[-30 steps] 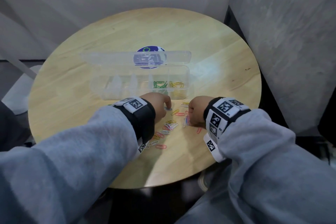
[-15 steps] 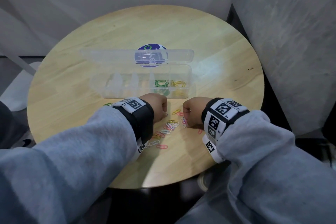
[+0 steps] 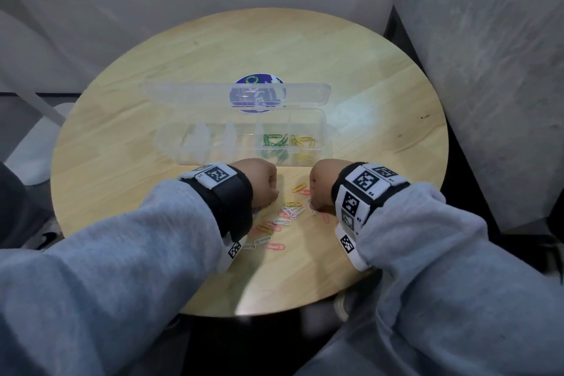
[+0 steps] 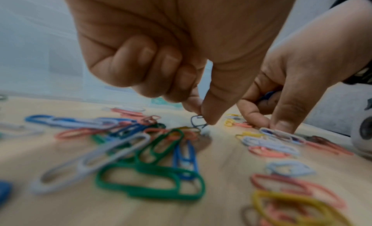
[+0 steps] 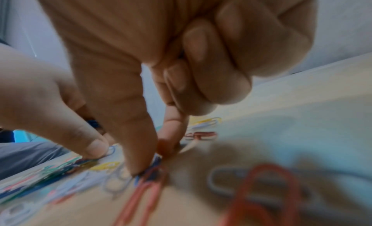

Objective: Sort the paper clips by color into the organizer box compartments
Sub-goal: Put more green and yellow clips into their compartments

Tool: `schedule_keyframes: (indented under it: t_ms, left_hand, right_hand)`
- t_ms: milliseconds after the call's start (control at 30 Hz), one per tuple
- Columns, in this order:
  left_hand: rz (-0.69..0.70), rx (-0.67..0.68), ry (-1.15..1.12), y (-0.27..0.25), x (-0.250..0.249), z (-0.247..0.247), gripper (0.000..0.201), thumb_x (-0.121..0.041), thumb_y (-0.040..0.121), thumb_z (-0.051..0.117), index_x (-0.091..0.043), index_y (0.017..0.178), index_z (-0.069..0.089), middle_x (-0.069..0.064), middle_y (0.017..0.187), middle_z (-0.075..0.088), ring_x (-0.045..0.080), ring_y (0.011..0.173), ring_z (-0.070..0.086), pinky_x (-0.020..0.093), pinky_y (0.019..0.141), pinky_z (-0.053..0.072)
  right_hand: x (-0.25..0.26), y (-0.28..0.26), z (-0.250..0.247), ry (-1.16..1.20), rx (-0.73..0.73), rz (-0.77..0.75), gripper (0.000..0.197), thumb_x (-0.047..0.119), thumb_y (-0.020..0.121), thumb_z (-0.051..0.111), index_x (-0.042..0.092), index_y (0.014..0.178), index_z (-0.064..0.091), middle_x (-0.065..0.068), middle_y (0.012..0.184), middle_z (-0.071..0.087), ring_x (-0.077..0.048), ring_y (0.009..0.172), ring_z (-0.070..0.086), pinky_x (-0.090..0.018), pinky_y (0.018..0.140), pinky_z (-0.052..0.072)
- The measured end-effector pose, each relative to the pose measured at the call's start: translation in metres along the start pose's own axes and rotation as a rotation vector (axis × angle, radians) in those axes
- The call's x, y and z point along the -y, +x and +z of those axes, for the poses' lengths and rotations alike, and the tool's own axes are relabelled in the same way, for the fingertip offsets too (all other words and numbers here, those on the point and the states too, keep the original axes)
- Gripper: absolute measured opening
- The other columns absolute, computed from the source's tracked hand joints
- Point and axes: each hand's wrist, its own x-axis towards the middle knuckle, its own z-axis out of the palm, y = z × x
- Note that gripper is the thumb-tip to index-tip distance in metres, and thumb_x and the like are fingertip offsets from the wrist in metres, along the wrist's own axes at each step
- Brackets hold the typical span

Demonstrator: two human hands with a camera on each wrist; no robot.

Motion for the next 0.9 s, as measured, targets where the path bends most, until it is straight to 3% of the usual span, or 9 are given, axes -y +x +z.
schedule_keyframes:
  t_ms: [100,233,367,467,533,700,800,900]
  left_hand:
    - [-0.005,-0.026,-0.110,-0.002,0.008,-0.005,0.019,-0.023,0.084,0.055,-0.023,0.066,0.048,-0.009,0.067,0.051,0.012,0.065,0.048,0.022,0.054,0.034]
    - [0.008,-0.043,-0.300,-0.007,0.020,-0.012,0.019,-0.025,0.084,0.057,-0.023,0.067,0.050,-0.006,0.071,0.056,0.014,0.069,0.050,0.023,0.061,0.040]
    - [-0.014,0.002,-0.570,-0.011,0.031,-0.018,0.022,-0.020,0.086,0.059,-0.019,0.066,0.049,-0.001,0.063,0.048,0.014,0.055,0.039,0.022,0.052,0.033]
    - [-0.061,0.016,-0.854,-0.013,0.037,-0.024,0.024,-0.009,0.088,0.053,-0.015,0.066,0.049,0.001,0.059,0.039,0.013,0.050,0.031,0.017,0.043,0.027]
    - [-0.096,-0.007,-0.992,-0.015,0.040,-0.030,0.024,-0.006,0.090,0.047,-0.013,0.067,0.049,0.001,0.058,0.040,0.011,0.047,0.032,0.015,0.039,0.025]
    - [-0.112,-0.048,-1.259,-0.019,0.053,-0.042,0.026,-0.005,0.091,0.038,-0.011,0.067,0.045,0.003,0.061,0.048,0.005,0.034,0.046,0.012,0.036,0.030]
    - [-0.120,-0.082,-1.318,-0.020,0.064,-0.045,0.026,-0.003,0.091,0.036,-0.010,0.067,0.042,0.007,0.067,0.048,0.005,0.032,0.046,0.012,0.033,0.030]
    - [-0.107,-0.124,-1.364,-0.021,0.074,-0.047,0.030,0.003,0.090,0.037,-0.011,0.064,0.037,0.010,0.067,0.047,0.005,0.032,0.045,0.012,0.032,0.029]
  right_hand:
    - [0.004,0.001,-0.001,-0.039,0.004,-0.010,0.009,0.020,0.087,0.056,0.012,0.084,0.060,-0.003,0.073,0.052,-0.018,0.059,0.048,-0.021,0.047,0.035]
    - [0.002,0.001,0.004,0.060,-0.070,-0.017,0.003,0.014,0.073,0.059,0.016,0.074,0.061,-0.002,0.072,0.057,-0.021,0.065,0.054,-0.022,0.056,0.043]
    - [-0.005,-0.005,-0.002,0.266,-0.099,-0.030,0.005,0.019,0.073,0.061,0.015,0.074,0.063,-0.003,0.070,0.059,-0.020,0.066,0.054,-0.026,0.065,0.046]
    - [-0.013,-0.013,-0.016,0.468,-0.124,-0.071,0.008,0.020,0.078,0.060,0.012,0.076,0.060,-0.002,0.061,0.051,-0.016,0.053,0.045,-0.023,0.055,0.037]
    - [-0.014,-0.016,-0.021,0.663,-0.077,-0.094,0.010,0.012,0.079,0.056,0.009,0.069,0.056,-0.007,0.059,0.047,-0.018,0.048,0.039,-0.024,0.050,0.032]
    - [-0.010,-0.018,-0.020,0.984,-0.036,-0.159,0.028,-0.003,0.076,0.051,0.011,0.052,0.048,-0.019,0.073,0.052,-0.022,0.055,0.038,-0.028,0.051,0.027]
    - [-0.004,-0.021,-0.024,1.077,-0.067,-0.217,0.028,-0.007,0.081,0.050,0.011,0.060,0.048,-0.013,0.062,0.052,-0.020,0.047,0.041,-0.027,0.047,0.031]
    - [0.008,-0.021,-0.034,1.208,-0.124,-0.249,0.025,-0.011,0.086,0.046,0.009,0.072,0.051,-0.009,0.059,0.049,-0.008,0.035,0.046,-0.016,0.036,0.038]
